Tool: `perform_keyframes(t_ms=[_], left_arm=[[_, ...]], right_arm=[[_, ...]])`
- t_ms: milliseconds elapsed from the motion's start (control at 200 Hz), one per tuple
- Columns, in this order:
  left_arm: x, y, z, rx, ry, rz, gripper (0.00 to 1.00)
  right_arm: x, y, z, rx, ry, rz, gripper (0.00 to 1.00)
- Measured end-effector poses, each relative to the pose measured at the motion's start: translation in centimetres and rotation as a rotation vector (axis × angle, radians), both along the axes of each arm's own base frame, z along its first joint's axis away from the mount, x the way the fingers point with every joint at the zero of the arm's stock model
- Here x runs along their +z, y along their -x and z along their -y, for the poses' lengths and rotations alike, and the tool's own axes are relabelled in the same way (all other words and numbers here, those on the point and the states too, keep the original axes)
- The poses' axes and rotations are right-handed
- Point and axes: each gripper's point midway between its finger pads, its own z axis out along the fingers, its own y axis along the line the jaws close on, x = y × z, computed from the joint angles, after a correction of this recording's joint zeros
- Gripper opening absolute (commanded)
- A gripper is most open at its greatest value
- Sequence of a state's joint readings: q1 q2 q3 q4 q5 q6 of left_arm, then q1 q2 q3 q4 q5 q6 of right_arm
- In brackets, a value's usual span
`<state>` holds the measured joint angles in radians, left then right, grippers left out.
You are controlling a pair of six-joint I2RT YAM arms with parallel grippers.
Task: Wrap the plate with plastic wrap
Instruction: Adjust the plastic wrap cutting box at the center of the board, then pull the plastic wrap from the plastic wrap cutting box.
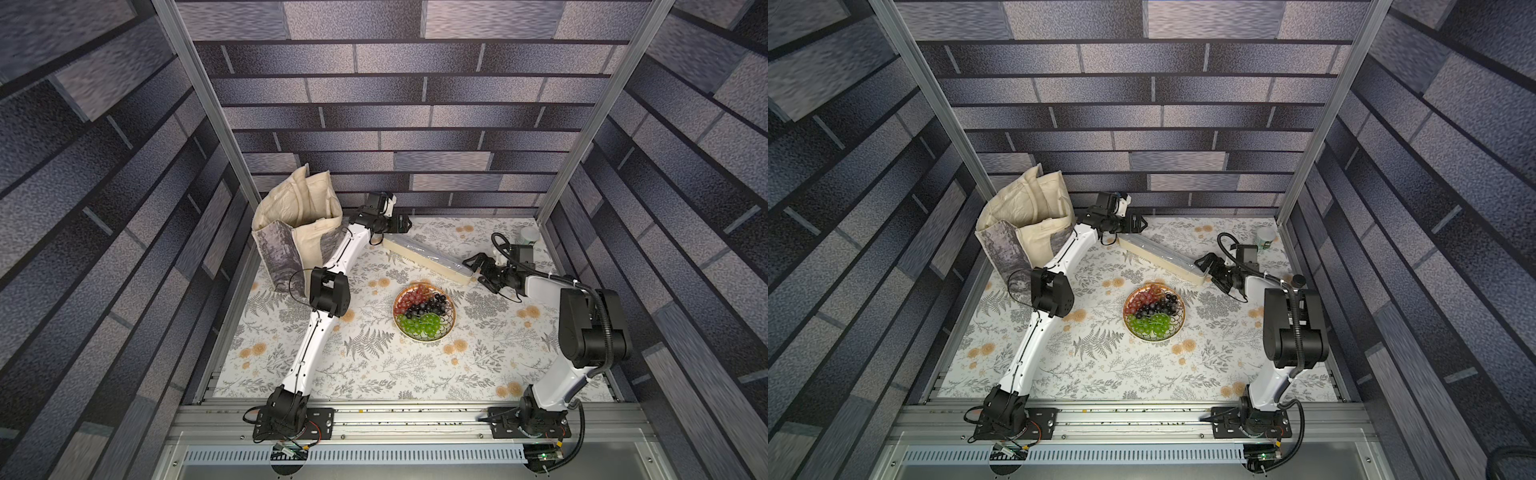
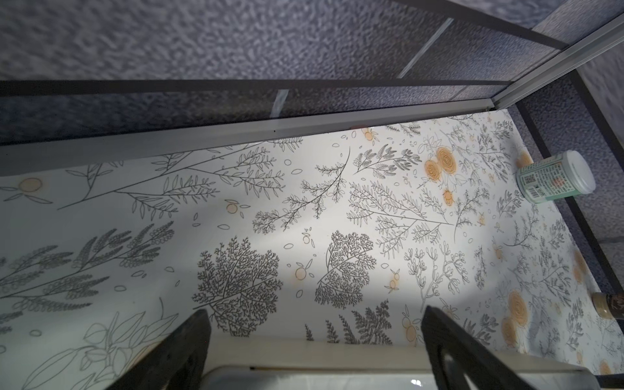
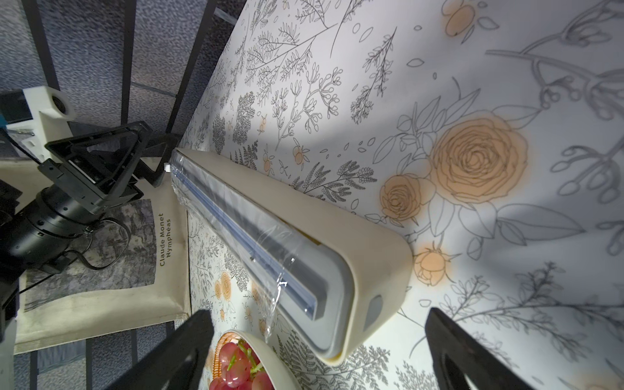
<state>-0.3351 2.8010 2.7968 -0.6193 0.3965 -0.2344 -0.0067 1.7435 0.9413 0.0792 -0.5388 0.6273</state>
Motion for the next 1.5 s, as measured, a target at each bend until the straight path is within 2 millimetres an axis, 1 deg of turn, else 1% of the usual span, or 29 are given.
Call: perform_keyframes(t_ms=[100, 361, 481, 696, 947, 1067, 1172, 1232, 1297, 1368, 1433, 1498], left_arm=[[-0.7, 0.7, -0.3, -0.026, -0.016, -0.030, 1.00], [-3.5, 3.8, 0.1, -0.126, -0.090, -0.121, 1.00], [-3.2, 5.7, 0.0, -0.154, -0.110, -0.156, 1.00], [-3.2, 9.0, -0.9, -0.175, -0.142, -0.205, 1.00], [-3.4, 13.4, -2.6, -0.153, -0.144, -0.230, 1.00], [-3.2, 14.8, -3.6, -0.116, -0.137, -0.231, 1.00], [-2.4, 15.2, -4.8, -0.061, -0.126, -0.224, 1.00], [-1.5, 15.0, -5.7, -0.017, -0.114, -0.211, 1.00], [-0.4, 14.9, -7.0, 0.036, -0.104, -0.197, 1.00], [1.2, 15.0, -8.4, 0.096, -0.093, -0.181, 1.00], [2.9, 15.4, -9.7, 0.158, -0.082, -0.167, 1.00], [4.6, 15.9, -10.6, 0.207, -0.066, -0.156, 1.00]], right_arm=[[-0.2, 0.1, -0.1, 0.007, -0.006, -0.006, 1.00], [-0.8, 0.1, -0.2, 0.027, 0.008, -0.032, 1.00], [-0.8, -0.6, 0.1, 0.043, 0.022, -0.034, 1.00], [-0.2, -1.6, 0.2, 0.070, 0.040, -0.020, 1.00], [0.1, -1.2, -0.5, 0.108, 0.006, -0.018, 1.00], [0.2, -1.0, -1.0, 0.127, -0.011, -0.017, 0.99], [0.0, -0.9, -0.9, 0.126, 0.010, -0.022, 1.00], [-0.3, -0.8, -0.4, 0.107, 0.042, -0.032, 0.99], [0.1, -0.7, 0.2, 0.080, 0.079, -0.031, 0.96], [1.4, -0.6, 0.7, 0.054, 0.110, -0.010, 0.89], [3.2, -0.4, 1.1, 0.035, 0.126, 0.028, 0.82], [4.6, 0.3, 1.0, 0.023, 0.119, 0.051, 0.78]])
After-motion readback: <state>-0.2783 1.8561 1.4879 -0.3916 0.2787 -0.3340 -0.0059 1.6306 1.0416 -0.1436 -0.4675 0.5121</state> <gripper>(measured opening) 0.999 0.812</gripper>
